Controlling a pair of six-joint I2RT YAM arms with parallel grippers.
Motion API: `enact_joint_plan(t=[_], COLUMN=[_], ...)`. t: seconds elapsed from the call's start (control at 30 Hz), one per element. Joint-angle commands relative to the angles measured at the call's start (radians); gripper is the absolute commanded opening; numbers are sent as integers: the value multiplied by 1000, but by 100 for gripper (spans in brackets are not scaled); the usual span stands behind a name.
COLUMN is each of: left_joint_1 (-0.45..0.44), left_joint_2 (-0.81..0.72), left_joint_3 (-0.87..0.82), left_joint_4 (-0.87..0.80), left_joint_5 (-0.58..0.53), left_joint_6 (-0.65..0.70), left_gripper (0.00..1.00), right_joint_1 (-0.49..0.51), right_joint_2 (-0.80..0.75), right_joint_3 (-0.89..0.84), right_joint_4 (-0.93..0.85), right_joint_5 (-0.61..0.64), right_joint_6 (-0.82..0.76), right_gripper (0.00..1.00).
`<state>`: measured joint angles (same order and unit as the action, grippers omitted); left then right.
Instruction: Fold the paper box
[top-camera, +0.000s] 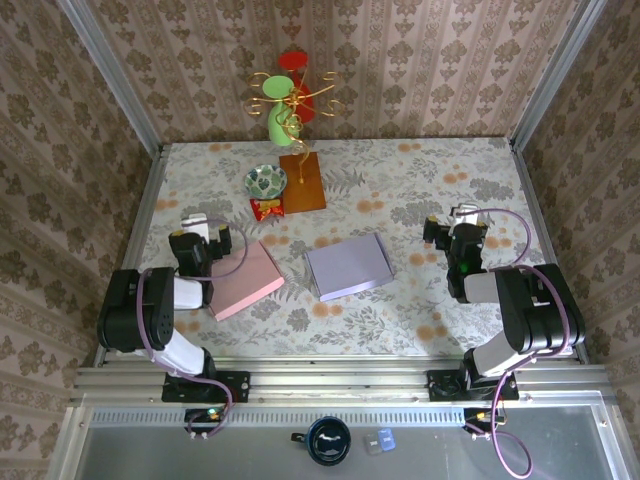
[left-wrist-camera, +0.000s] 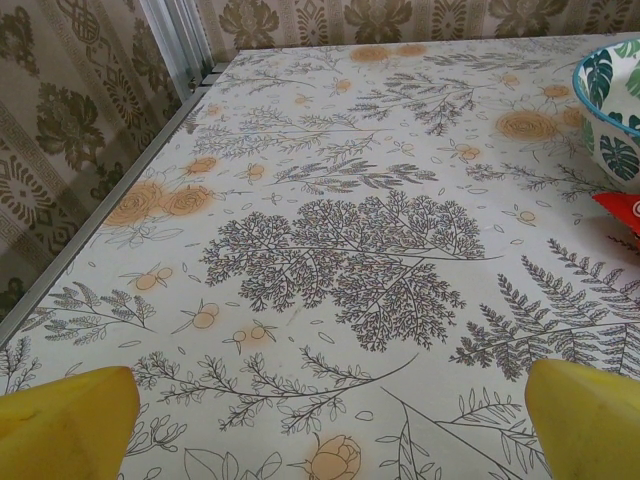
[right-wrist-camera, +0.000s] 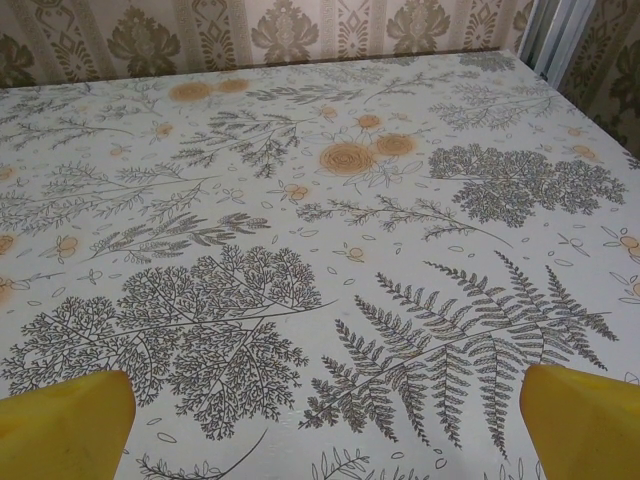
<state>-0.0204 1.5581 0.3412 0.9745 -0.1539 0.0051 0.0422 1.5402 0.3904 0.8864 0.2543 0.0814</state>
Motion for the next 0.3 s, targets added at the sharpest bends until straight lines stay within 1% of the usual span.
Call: enact_joint_plan(t=[0.0, 0.17, 0.27], left_joint_1=[-8, -9, -9], left_joint_2=[0, 0, -1], left_joint_3=[19, 19, 20], left_joint_4=[8, 7, 7], left_joint_5=[-9, -9, -9], left_joint_6=[20, 22, 22], left_gripper=[100, 100, 100], right_joint_1=[7, 10, 13], right_joint_2=[-16, -14, -17], right_joint_3=[-8, 1, -26], right_joint_4=[6, -8, 42], right_joint_5=[26, 26, 27], right_joint_6=[-2, -6, -11], right_gripper=[100, 100, 100])
